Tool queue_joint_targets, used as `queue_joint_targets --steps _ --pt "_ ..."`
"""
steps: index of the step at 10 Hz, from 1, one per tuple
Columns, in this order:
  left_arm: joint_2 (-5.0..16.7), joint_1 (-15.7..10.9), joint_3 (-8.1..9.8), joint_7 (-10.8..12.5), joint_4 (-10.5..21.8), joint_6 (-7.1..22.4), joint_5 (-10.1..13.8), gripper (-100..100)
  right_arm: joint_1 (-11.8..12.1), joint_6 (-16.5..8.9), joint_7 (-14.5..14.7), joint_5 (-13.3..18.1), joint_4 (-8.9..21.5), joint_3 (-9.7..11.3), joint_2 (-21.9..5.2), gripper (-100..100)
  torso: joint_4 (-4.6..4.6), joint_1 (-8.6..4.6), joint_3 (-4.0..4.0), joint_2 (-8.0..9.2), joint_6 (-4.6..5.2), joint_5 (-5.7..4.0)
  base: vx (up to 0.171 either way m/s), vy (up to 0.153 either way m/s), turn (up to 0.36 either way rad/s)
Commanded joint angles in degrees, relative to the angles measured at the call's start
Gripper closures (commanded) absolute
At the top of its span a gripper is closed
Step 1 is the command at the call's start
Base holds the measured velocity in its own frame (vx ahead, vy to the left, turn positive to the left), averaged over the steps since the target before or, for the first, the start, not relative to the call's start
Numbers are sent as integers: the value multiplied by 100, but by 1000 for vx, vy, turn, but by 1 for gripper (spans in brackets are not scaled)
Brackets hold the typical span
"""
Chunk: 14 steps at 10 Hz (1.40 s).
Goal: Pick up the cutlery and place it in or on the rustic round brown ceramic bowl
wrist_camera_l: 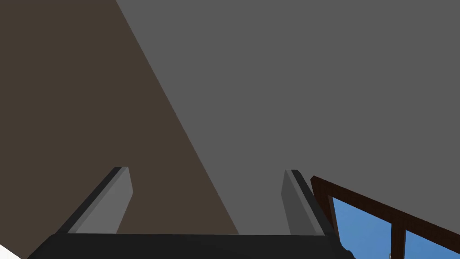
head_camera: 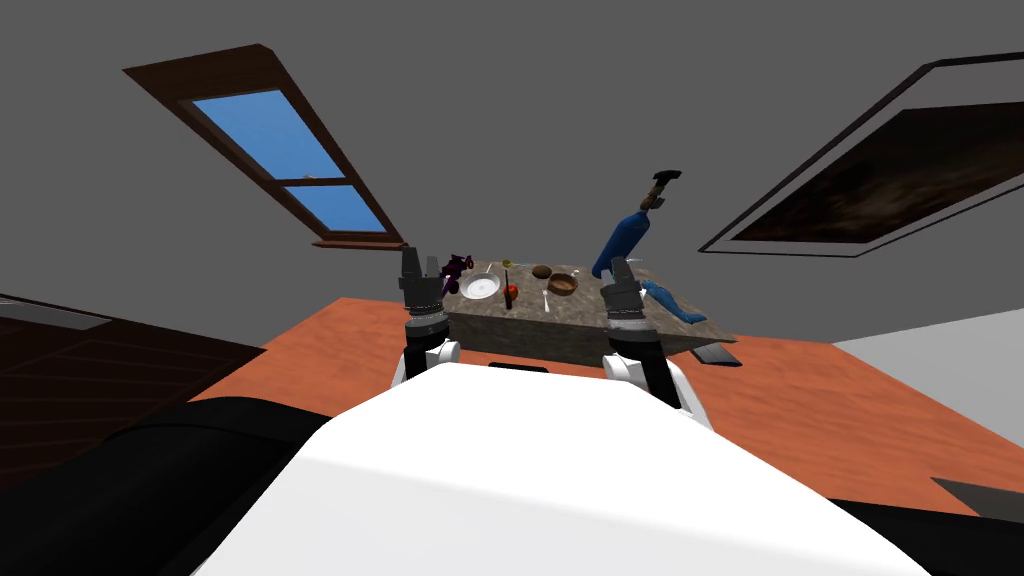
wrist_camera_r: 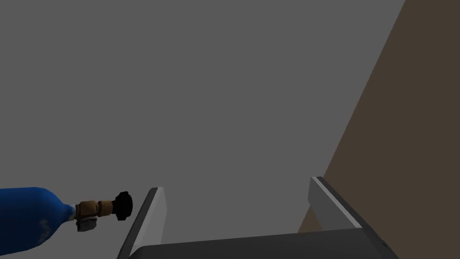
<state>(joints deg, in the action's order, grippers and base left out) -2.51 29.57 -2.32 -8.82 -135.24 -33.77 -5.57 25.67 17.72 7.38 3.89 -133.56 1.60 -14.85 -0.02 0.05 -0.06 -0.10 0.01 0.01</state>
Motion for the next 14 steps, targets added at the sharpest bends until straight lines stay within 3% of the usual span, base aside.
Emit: queue_joint_targets --steps 1,2,3,5,6,7,8,10,12,13,14 --pt "0 0 0 0 0 0 0 0 -98 -286 -41 -49 41 70 -257 -100 0 0 0 0 0 0 17 16 56" --pt "0 0 0 0 0 0 0 0 -181 -448 -60 -87 121 144 -441 -100 0 1 1 1 -1 0 24 22 99" --pt "0 0 0 0 0 0 0 0 -181 -495 -60 -87 121 144 -461 -100 0 2 -1 -1 -2 0 18 14 34" --pt "0 0 0 0 0 0 0 0 -358 -887 -84 -169 308 290 -880 -100 0 1 1 1 -1 0 19 23 81" --pt "0 0 0 0 0 0 0 0 -358 -935 -84 -169 308 290 -882 -100 0 5 -1 -1 -2 1 20 19 36" --pt "0 0 0 0 0 0 0 0 -451 -1167 -86 -213 416 361 -1097 -100 0 4 0 1 1 1 15 18 64" --pt "0 0 0 0 0 0 0 0 -451 -1167 -86 -213 416 361 -1097 -100 0 2 0 1 -1 0 12 15 40" --pt "0 0 0 0 0 0 0 0 -638 -1539 -70 -311 661 501 -1475 -100 1 4 2 4 -1 1 20 33 103" --pt "0 0 0 0 0 0 0 0 -731 -1850 -50 -364 797 570 -1746 -100 0 9 0 0 1 2 16 35 56" --pt "0 0 0 0 0 0 0 0 -731 -1894 -50 -364 797 570 -1748 -100 0 9 1 2 -1 2 8 29 40" --pt "0 0 0 0 0 0 0 0 -821 -2092 -21 -419 943 636 -1963 -100 1 7 3 6 2 2 8 40 76"
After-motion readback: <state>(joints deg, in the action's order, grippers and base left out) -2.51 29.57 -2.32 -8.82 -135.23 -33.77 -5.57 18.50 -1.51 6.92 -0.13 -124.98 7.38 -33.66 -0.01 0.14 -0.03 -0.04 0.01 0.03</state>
